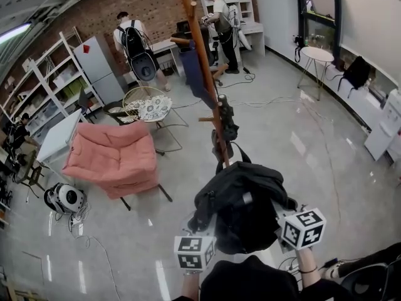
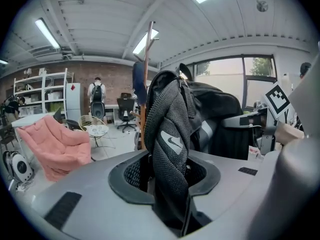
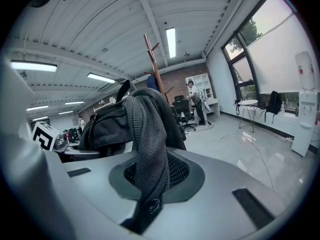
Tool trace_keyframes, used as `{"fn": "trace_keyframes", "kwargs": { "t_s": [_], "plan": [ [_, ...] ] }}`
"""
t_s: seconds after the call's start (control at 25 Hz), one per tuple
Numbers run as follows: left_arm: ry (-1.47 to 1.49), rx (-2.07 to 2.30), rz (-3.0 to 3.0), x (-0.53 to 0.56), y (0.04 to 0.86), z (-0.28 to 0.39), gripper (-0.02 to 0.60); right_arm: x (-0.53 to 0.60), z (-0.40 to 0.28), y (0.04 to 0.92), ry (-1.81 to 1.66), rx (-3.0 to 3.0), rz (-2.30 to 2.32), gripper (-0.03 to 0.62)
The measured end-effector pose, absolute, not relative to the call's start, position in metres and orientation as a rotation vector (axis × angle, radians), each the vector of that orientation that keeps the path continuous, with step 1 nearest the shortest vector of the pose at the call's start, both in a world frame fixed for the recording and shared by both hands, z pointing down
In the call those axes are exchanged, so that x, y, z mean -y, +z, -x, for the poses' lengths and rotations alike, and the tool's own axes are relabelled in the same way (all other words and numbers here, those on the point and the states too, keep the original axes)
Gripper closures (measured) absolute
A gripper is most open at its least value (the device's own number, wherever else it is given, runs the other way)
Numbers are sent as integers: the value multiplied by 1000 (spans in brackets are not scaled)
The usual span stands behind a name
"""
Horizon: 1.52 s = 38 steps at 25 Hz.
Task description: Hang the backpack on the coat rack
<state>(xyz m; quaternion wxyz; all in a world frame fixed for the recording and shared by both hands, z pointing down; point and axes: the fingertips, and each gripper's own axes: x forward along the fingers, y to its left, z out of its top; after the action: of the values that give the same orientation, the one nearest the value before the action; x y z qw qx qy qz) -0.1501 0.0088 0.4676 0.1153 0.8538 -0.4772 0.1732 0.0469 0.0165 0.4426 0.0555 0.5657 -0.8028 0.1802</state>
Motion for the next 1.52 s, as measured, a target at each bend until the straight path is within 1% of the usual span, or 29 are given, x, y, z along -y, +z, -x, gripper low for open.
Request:
{"fn": "trace_keyframes", "kwargs": {
  "t_s": [0.48, 0.92, 1.52],
  "plan": [
    [519, 1366, -2550, 69, 467, 148, 437, 52, -50, 446, 543, 2424, -1781, 565],
    [524, 1367, -2569, 111, 455, 127, 437, 92, -71, 433, 526, 2433, -1798, 565],
    [523, 1524, -2401, 191, 454, 108, 436, 200, -90, 430, 551, 2514, -1569, 565]
  ]
}}
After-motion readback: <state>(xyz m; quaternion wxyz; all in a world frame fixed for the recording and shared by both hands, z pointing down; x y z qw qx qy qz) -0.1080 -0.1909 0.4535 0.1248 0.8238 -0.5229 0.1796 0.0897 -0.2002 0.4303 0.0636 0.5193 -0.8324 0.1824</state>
